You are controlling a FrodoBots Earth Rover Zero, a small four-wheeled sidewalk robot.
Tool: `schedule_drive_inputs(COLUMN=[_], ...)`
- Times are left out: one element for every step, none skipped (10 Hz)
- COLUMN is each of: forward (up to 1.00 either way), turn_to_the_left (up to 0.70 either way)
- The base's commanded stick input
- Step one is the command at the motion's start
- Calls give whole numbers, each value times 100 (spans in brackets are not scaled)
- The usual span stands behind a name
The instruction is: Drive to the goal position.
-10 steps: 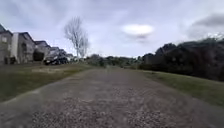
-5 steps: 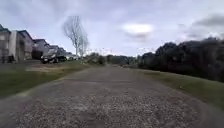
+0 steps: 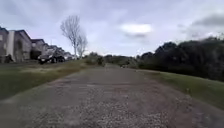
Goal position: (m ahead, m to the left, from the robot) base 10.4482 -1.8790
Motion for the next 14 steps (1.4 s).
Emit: schedule_drive_inputs(forward=[70,70,70,69,69,69,69,69,69,67,67,67,67,67], turn_to_the_left=[0,0,0,20,33,29,14,0,0,0,0,0,0,0])
